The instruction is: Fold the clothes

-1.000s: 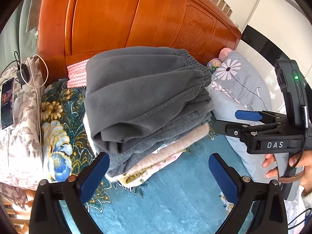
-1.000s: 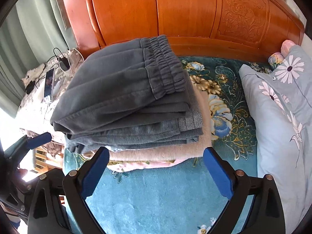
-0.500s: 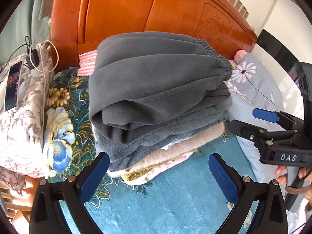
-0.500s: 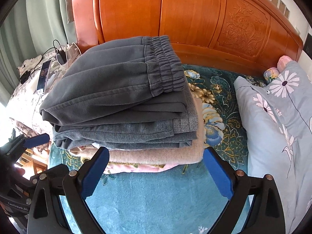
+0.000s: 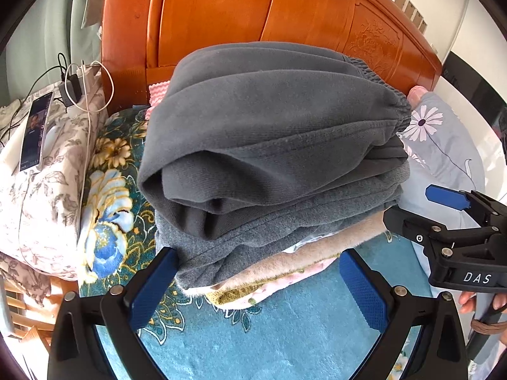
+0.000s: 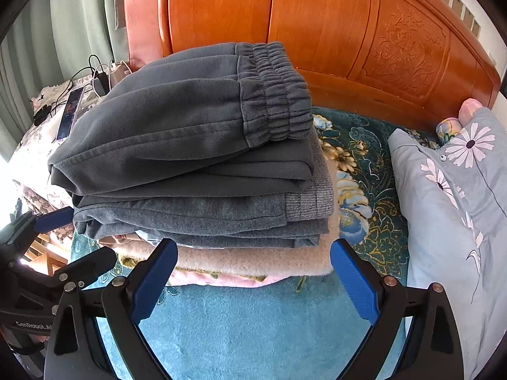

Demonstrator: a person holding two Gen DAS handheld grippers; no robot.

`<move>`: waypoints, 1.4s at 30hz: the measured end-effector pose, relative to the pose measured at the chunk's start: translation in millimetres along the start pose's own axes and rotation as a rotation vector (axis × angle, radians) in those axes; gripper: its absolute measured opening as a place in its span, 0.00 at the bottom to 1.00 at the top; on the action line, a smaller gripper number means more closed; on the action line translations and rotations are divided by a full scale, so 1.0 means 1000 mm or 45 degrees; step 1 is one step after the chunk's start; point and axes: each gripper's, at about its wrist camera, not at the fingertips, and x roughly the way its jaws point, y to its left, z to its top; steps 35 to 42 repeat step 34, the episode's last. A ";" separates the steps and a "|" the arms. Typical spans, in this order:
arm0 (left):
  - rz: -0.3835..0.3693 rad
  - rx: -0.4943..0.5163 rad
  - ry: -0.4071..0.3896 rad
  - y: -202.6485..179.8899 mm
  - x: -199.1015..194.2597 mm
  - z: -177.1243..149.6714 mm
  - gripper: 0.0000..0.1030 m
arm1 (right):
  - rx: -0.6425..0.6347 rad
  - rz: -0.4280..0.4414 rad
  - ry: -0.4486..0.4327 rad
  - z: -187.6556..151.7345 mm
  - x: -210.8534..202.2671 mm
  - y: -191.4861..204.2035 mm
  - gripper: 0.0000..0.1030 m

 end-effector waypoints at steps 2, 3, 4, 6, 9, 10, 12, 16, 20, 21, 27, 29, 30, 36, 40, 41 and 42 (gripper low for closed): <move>0.007 0.002 -0.011 -0.001 0.002 -0.001 1.00 | 0.000 0.003 0.002 0.000 0.003 -0.001 0.95; 0.009 -0.001 -0.016 -0.001 0.003 -0.001 1.00 | -0.001 0.006 0.004 0.000 0.005 -0.001 0.95; 0.013 -0.004 -0.019 0.000 0.004 -0.001 1.00 | -0.003 0.010 0.005 0.001 0.006 -0.001 0.95; 0.019 -0.006 -0.020 0.000 0.007 -0.002 1.00 | -0.009 0.015 0.008 0.001 0.009 0.000 0.95; 0.029 0.000 -0.020 -0.001 0.010 -0.001 1.00 | -0.014 0.019 0.015 0.002 0.014 -0.001 0.95; 0.032 0.001 -0.021 -0.001 0.011 0.000 1.00 | -0.014 0.020 0.016 0.002 0.015 -0.001 0.95; 0.034 -0.002 -0.028 -0.001 0.012 0.000 1.00 | -0.015 0.023 0.018 0.003 0.018 0.000 0.95; 0.040 -0.008 -0.035 0.000 0.015 0.000 1.00 | -0.015 0.026 0.024 0.004 0.023 0.000 0.95; 0.049 -0.005 -0.041 -0.002 0.016 0.000 1.00 | -0.022 0.032 0.029 0.005 0.026 0.001 0.95; 0.052 -0.005 -0.042 -0.002 0.016 -0.001 1.00 | -0.025 0.032 0.031 0.006 0.027 0.001 0.95; 0.060 -0.014 -0.043 -0.002 0.017 0.001 1.00 | -0.031 0.039 0.038 0.008 0.032 0.002 0.95; 0.062 -0.016 -0.042 -0.003 0.017 0.001 1.00 | -0.030 0.039 0.041 0.009 0.032 0.002 0.95; 0.063 -0.017 -0.042 -0.003 0.016 0.001 1.00 | -0.030 0.039 0.041 0.009 0.032 0.002 0.95; 0.071 -0.009 -0.052 -0.004 0.013 -0.001 1.00 | -0.020 0.040 0.046 0.008 0.032 0.003 0.95; 0.071 -0.009 -0.052 -0.004 0.013 -0.001 1.00 | -0.020 0.040 0.046 0.008 0.032 0.003 0.95; 0.071 -0.009 -0.052 -0.004 0.013 -0.001 1.00 | -0.020 0.040 0.046 0.008 0.032 0.003 0.95; 0.071 -0.009 -0.052 -0.004 0.013 -0.001 1.00 | -0.020 0.040 0.046 0.008 0.032 0.003 0.95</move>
